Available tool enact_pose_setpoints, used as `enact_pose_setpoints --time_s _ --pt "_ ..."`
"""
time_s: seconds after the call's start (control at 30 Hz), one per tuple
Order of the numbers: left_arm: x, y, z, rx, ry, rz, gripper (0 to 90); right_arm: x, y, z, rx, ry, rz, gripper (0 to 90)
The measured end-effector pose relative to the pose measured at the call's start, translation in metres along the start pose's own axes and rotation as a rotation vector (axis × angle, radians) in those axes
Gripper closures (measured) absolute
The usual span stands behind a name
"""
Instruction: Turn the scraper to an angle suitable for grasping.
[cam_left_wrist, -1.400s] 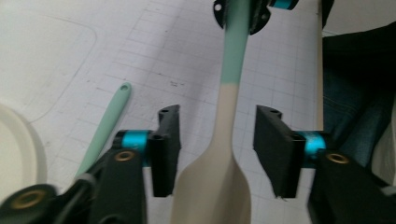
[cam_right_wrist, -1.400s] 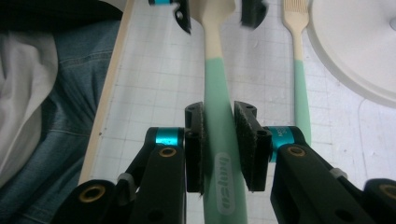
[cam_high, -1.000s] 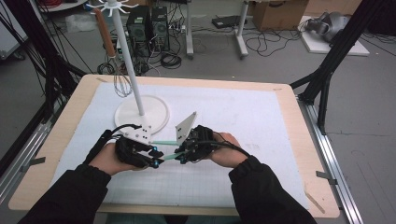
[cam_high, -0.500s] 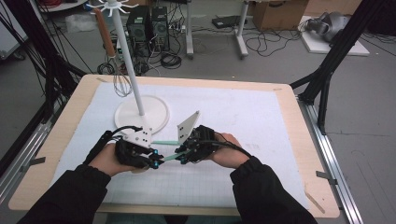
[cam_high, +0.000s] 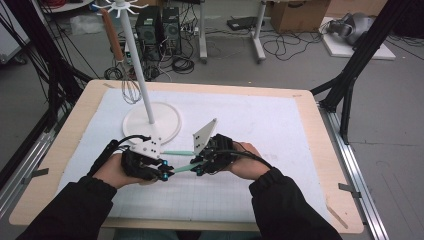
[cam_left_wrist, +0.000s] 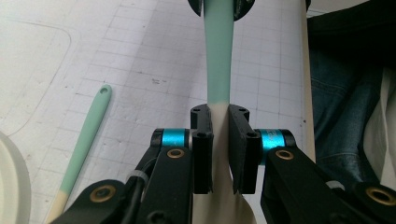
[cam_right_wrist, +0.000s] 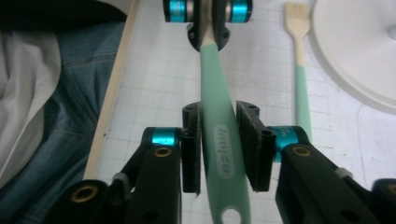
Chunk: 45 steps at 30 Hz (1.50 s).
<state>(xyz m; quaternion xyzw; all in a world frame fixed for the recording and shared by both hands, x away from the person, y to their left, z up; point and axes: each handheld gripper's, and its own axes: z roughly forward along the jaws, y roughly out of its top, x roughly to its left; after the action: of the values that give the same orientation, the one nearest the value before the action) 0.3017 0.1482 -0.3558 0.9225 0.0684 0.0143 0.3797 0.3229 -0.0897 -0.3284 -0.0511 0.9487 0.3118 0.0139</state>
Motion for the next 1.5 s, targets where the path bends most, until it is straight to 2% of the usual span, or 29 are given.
enact_pose_setpoints --time_s 0.13,0.17,0.3,0.43,0.5,0.6,0.67,0.87,0.97,1.23,1.27,1.37,1.5 --pt "0.001 0.000 0.002 0.007 -0.016 -0.016 79.3 0.004 0.003 -0.001 0.025 -0.003 -0.040 74.0" --pt "0.001 0.000 0.003 -0.004 -0.018 -0.037 78.5 0.004 0.004 -0.001 0.027 -0.011 -0.053 74.0" --pt "0.003 0.006 0.004 -0.004 -0.035 -0.045 73.4 0.006 0.007 0.000 0.056 -0.021 -0.078 74.1" --pt "0.005 0.011 0.007 0.011 -0.044 -0.044 74.2 0.007 0.010 -0.002 0.029 -0.032 -0.085 74.0" --pt "0.005 0.013 0.007 0.010 -0.033 -0.030 78.3 0.007 0.011 -0.003 0.020 -0.041 -0.085 73.7" --pt "0.004 0.014 0.005 -0.005 -0.011 -0.025 79.6 0.004 0.008 -0.006 -0.011 -0.047 -0.042 70.9" --pt "0.004 0.015 0.003 0.003 0.012 -0.016 79.8 0.002 0.004 -0.008 -0.046 -0.063 0.006 64.0" --pt "0.008 0.014 -0.003 -0.039 0.066 -0.041 79.8 -0.008 -0.017 -0.019 -0.181 -0.048 0.149 51.9" --pt "0.008 0.016 -0.002 -0.038 0.081 -0.038 79.8 -0.010 -0.020 -0.020 -0.205 -0.043 0.193 51.0" --pt "0.010 0.021 0.002 -0.041 0.100 -0.030 79.8 -0.020 -0.025 -0.025 -0.230 -0.041 0.242 66.2" --pt "0.009 0.021 0.003 -0.047 0.102 -0.042 79.8 -0.021 -0.026 -0.026 -0.231 -0.039 0.243 66.7" --pt "0.010 0.021 0.004 -0.041 0.098 -0.035 79.7 -0.024 -0.026 -0.027 -0.226 -0.011 0.244 69.6" --pt "0.010 0.021 0.008 -0.006 0.105 -0.021 80.5 -0.023 -0.023 -0.028 -0.213 0.031 0.226 80.1"
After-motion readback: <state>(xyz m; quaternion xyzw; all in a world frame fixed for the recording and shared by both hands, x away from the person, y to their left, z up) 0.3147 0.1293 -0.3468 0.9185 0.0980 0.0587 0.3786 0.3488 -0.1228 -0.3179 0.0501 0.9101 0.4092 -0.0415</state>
